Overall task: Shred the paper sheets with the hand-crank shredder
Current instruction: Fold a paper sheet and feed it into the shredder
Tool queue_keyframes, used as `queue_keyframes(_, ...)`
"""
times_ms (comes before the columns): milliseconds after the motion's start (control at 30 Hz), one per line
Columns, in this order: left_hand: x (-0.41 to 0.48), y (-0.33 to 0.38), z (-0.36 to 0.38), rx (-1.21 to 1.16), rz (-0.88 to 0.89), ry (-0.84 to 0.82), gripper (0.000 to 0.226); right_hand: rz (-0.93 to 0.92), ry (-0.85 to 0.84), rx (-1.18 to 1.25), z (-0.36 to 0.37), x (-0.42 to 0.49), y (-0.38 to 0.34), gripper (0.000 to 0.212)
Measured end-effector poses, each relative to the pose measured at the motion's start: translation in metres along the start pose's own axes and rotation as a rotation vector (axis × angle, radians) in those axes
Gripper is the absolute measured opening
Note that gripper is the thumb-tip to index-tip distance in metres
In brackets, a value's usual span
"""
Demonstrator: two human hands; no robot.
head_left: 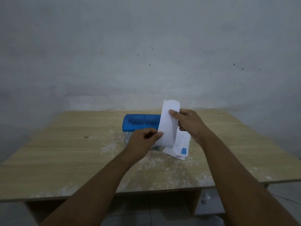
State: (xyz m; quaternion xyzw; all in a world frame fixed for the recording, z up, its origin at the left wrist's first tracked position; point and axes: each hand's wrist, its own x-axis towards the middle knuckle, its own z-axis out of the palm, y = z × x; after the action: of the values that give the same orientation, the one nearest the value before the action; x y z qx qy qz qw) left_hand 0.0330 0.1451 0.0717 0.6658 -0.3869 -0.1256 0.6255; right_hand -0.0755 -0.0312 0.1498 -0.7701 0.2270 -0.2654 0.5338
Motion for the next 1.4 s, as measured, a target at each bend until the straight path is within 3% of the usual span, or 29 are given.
queue_keyframes(133, 0.025, 0.023, -0.026, -0.055, 0.081, 0.117, 0.013, 0.034, -0.111, 0.036, 0.011, 0.016, -0.023, 0.027)
queue_keyframes(267, 0.045, 0.037, -0.046, 0.044, 0.209, 0.208, 0.027, 0.041, -0.111, 0.196, 0.028, 0.025, -0.034, 0.052)
queue_keyframes(367, 0.059, 0.040, -0.058, 0.144, 0.204, 0.162, 0.022, 0.014, -0.059, 0.245, 0.040, 0.040, -0.042, 0.060)
queue_keyframes(467, 0.073, 0.037, -0.069, 0.310, 0.227, 0.134, 0.017, -0.022, -0.077, 0.199, 0.046, 0.052, -0.050, 0.044)
queue_keyframes(600, 0.084, 0.034, -0.083, 0.331, 0.231, 0.155, 0.017, -0.036, -0.114, 0.094, 0.053, 0.060, -0.053, 0.025)
queue_keyframes(733, 0.090, 0.027, -0.088, 0.345, 0.180, 0.130, 0.018, -0.013, -0.108, 0.076, 0.060, 0.073, -0.045, 0.034)
queue_keyframes(933, 0.092, 0.011, -0.086, 0.361, 0.130, 0.122, 0.015, 0.030, -0.115, 0.076, 0.063, 0.082, -0.033, 0.025)
queue_keyframes(1400, 0.099, -0.005, -0.080, 0.312, 0.091, 0.156, 0.016, -0.074, -0.062, 0.012, 0.066, 0.087, -0.026, 0.041)
